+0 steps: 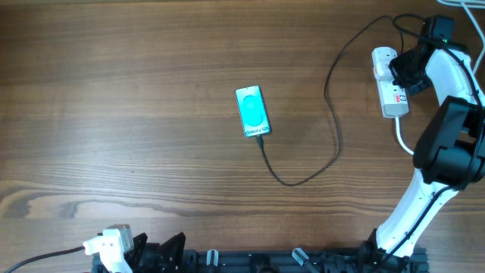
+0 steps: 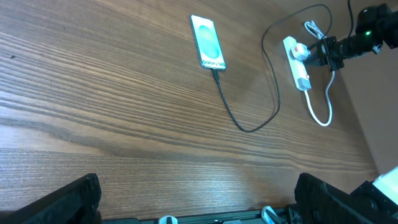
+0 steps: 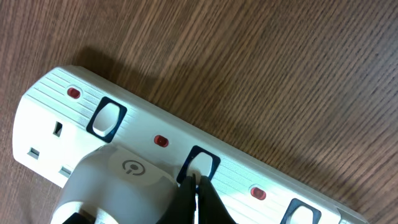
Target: Plug charger to phone and switch on socket
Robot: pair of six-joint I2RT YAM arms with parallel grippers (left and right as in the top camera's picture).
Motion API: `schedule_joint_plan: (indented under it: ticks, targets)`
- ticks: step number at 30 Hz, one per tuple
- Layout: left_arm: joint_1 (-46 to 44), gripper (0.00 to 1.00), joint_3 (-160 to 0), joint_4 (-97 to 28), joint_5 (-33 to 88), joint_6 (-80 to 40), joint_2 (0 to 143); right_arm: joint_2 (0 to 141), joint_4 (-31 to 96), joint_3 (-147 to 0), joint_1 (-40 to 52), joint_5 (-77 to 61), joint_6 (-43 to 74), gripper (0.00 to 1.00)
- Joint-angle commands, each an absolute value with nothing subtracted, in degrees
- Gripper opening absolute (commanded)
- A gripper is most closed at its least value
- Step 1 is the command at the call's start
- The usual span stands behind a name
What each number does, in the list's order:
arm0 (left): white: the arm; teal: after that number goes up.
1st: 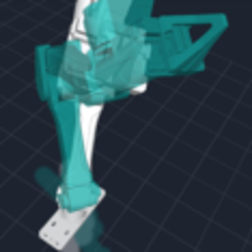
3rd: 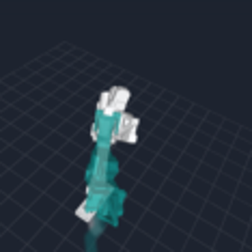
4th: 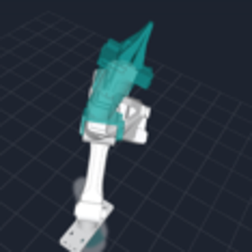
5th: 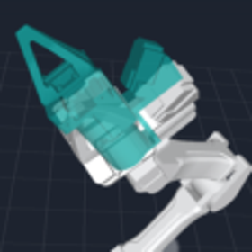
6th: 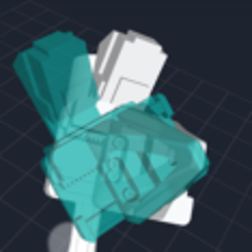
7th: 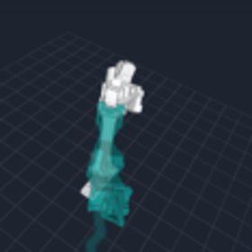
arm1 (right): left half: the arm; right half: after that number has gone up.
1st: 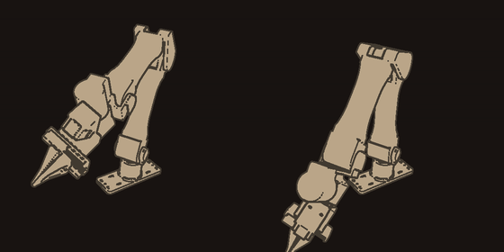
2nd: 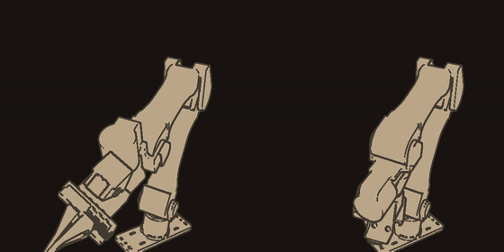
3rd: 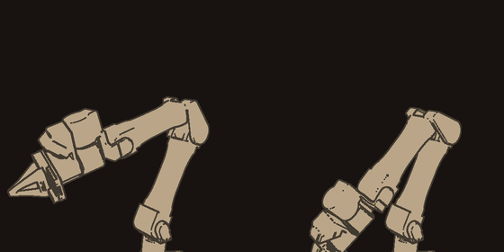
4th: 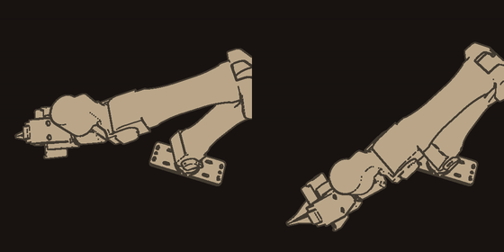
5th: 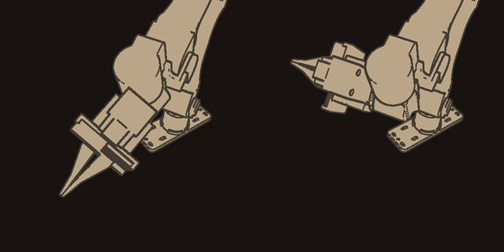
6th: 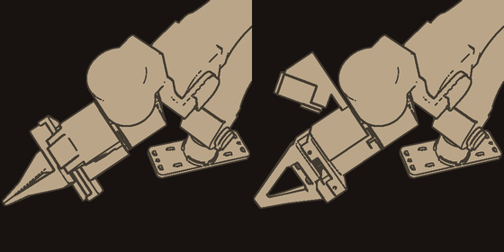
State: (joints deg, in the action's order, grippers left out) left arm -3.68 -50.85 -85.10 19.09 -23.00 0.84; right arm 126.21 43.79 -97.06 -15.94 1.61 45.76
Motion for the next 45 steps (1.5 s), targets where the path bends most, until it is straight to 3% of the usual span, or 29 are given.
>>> schedule_joint_plan:
  ticks: [1, 8, 20, 31, 45]
  targets:
    - [-3.62, 1.00, -50.83, -84.95, 18.55, -23.14, 0.60, 125.32, 46.22, -97.38, -15.66, 4.78, 44.95, 0.04]
    - [-3.62, 1.00, -50.83, -84.95, 18.55, -23.11, 0.60, 120.16, 44.45, -97.43, -15.70, 6.24, 45.01, 0.05]
    - [-3.62, 1.00, -50.83, -84.95, 18.55, -23.14, 0.60, 130.67, 43.31, -96.64, -14.04, 2.72, 45.17, 0.05]
    - [-3.62, 1.00, -50.83, -84.95, 18.55, -23.11, 0.60, 123.52, 43.53, -96.73, -15.86, 3.11, 45.45, 0.04]
    - [-3.62, 1.00, -50.83, -84.95, 18.55, -23.14, 0.60, 129.10, 41.10, -95.50, -13.63, 1.76, 46.61, 0.05]
